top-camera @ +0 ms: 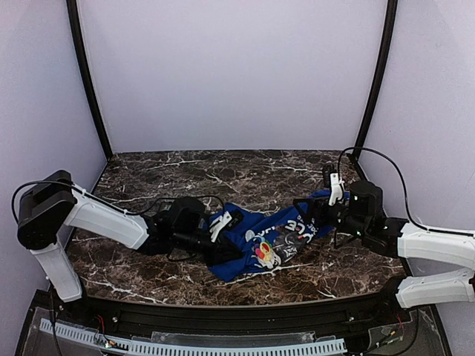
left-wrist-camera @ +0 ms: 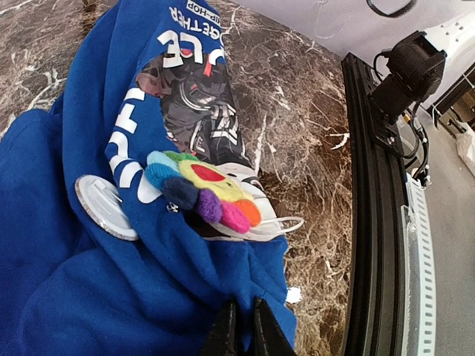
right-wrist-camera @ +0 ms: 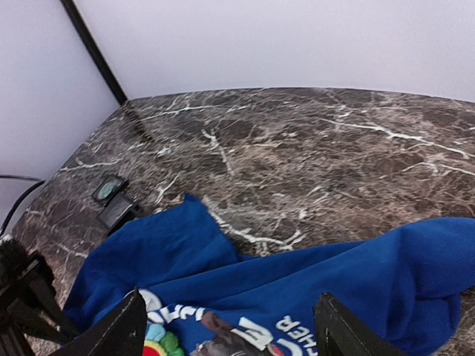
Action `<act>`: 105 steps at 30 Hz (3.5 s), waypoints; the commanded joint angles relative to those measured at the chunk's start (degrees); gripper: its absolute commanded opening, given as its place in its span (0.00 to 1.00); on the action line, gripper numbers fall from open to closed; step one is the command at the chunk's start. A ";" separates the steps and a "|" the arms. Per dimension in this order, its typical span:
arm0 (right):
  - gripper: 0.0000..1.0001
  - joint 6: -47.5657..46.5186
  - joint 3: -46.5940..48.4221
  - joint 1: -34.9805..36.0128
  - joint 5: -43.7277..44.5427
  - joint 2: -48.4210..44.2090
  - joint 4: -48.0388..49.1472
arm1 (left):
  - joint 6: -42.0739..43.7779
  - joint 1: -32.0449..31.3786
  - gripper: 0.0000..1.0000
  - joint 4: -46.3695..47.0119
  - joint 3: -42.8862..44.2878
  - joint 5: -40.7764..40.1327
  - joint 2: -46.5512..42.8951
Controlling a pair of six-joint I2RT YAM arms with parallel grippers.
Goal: Remove the brooch from the garment
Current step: Pick up the brooch from the crumpled clothing.
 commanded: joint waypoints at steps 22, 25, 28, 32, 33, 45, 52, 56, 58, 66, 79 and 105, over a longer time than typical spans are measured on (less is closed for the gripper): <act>0.72 -0.47 -5.06 8.93 3.36 1.09 7.16 | -0.55 0.60 0.63 -13.76 14.12 -20.83 3.90; 0.71 -0.71 -5.43 8.96 3.74 0.56 7.57 | -1.51 1.35 0.58 -14.92 16.65 -20.32 5.89; 0.72 -0.88 -5.69 8.94 4.45 0.88 8.00 | -2.53 2.15 0.54 -15.31 17.74 -18.47 7.31; 0.71 -1.07 -5.65 8.95 5.45 2.40 8.18 | -2.97 2.29 0.52 -16.31 18.91 -17.12 8.36; 0.71 -1.08 -5.58 8.91 5.52 2.60 8.26 | -2.99 2.32 0.51 -16.96 19.40 -17.04 8.67; 0.71 -1.57 -5.83 8.91 6.90 3.37 9.26 | -3.50 2.27 0.43 -18.34 20.96 -14.29 10.21; 0.71 -1.70 -5.92 8.93 7.18 3.33 9.35 | -3.73 2.30 0.38 -18.64 21.54 -13.17 11.07; 0.71 -1.79 -6.14 8.93 7.69 3.09 9.35 | -3.72 2.34 0.27 -18.29 21.47 -12.30 11.11; 0.71 -1.82 -6.18 8.92 7.87 3.06 9.35 | -3.90 2.28 0.18 -17.98 21.40 -11.72 11.19; 0.70 -2.08 -6.57 8.93 7.97 2.15 9.67 | -4.70 2.37 0.01 -15.46 19.87 -9.92 9.63; 0.75 -6.18 -11.13 8.99 -5.82 -5.41 18.33 | -3.96 2.31 0.01 -1.42 9.98 -8.11 -1.30; 0.52 -5.61 -8.00 10.17 -24.48 9.31 33.69 | -4.98 2.30 0.01 15.53 1.51 2.69 -8.26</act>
